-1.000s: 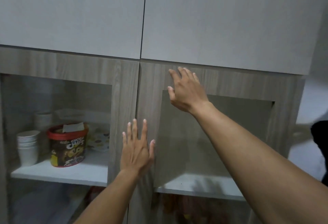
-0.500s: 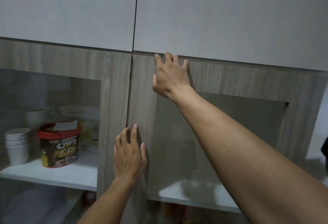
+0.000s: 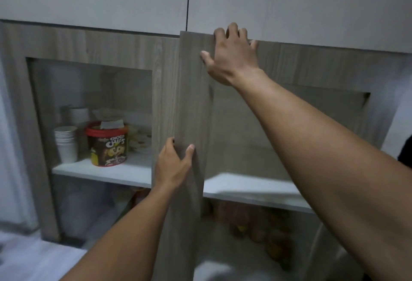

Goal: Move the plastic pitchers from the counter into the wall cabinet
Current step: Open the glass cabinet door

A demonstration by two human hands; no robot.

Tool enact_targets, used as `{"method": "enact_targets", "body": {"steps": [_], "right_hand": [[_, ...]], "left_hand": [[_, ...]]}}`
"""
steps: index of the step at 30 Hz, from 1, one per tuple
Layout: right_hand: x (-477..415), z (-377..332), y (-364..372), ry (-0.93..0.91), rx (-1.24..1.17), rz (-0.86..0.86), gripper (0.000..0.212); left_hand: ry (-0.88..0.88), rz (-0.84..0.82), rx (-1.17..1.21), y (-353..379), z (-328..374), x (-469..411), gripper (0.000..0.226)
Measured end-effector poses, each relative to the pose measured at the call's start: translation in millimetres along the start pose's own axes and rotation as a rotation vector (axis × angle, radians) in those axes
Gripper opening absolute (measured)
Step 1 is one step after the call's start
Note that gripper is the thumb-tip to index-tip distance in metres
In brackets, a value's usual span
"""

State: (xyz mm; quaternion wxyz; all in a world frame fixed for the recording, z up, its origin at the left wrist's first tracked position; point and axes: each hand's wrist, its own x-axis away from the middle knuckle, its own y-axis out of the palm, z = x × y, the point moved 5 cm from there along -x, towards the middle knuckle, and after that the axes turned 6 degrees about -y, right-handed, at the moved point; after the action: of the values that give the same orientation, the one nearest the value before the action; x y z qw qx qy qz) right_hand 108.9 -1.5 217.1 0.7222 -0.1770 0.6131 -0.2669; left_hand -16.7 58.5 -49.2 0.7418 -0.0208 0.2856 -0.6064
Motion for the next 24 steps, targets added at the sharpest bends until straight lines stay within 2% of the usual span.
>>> {"method": "enact_targets", "body": {"steps": [9,17,24], "right_hand": [[82,-28,-101,0.088,-0.175,-0.040,0.068],[170,-28,-220,0.155,-0.040,-0.191,0.078],[222,-26,-305,0.125,-0.024,-0.186,0.080]], "left_hand": [[0.253,0.007,0.086,-68,18,111,0.038],[0.357,-0.133,0.056,-98,59,219,0.030],[0.492,-0.280,0.069,-108,107,310,0.024]]}}
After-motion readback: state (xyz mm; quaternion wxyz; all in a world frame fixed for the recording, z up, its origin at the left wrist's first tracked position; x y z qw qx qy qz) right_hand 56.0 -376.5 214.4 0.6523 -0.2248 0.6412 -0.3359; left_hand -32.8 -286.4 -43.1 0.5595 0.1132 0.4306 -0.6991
